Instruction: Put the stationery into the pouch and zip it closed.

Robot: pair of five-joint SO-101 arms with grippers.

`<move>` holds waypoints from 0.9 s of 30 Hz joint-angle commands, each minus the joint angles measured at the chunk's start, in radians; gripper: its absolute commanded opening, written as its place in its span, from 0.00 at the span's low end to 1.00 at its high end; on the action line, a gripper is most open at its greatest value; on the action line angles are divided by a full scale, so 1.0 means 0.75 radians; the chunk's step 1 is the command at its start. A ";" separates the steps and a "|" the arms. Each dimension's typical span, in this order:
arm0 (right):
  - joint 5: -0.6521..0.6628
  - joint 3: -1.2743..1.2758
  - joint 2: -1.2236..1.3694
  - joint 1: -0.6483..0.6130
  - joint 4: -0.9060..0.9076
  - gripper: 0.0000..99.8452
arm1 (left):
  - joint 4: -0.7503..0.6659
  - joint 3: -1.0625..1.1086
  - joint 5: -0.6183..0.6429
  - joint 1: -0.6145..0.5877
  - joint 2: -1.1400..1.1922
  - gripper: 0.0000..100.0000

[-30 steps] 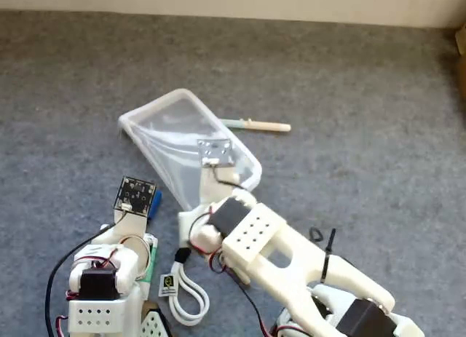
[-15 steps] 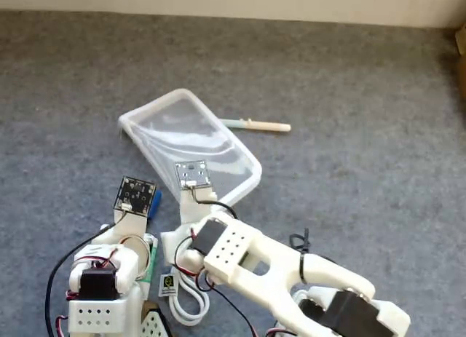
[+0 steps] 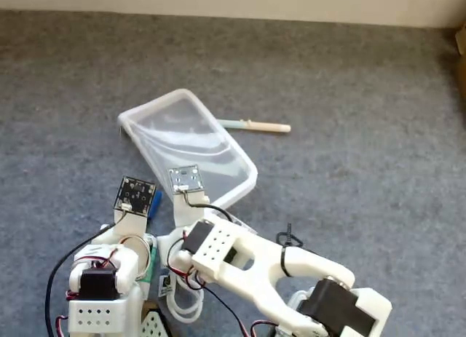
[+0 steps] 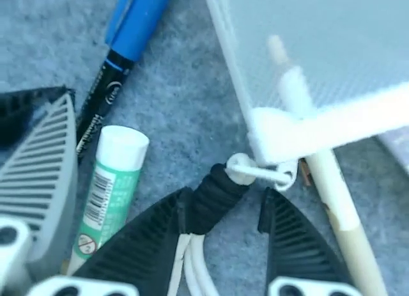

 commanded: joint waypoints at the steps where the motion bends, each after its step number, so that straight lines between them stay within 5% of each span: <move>1: -0.016 0.009 0.052 -0.015 -0.003 0.14 | 0.004 0.024 0.008 -0.017 -0.007 0.00; 7: -0.004 0.011 0.044 -0.011 -0.001 0.02 | 0.004 0.024 0.008 -0.017 -0.007 0.00; 15: 0.002 0.007 -0.077 0.001 0.193 0.01 | 0.004 0.024 0.008 -0.017 -0.007 0.00; 27: 0.362 0.099 -0.496 0.224 0.238 0.01 | 0.004 0.024 0.008 -0.017 -0.007 0.00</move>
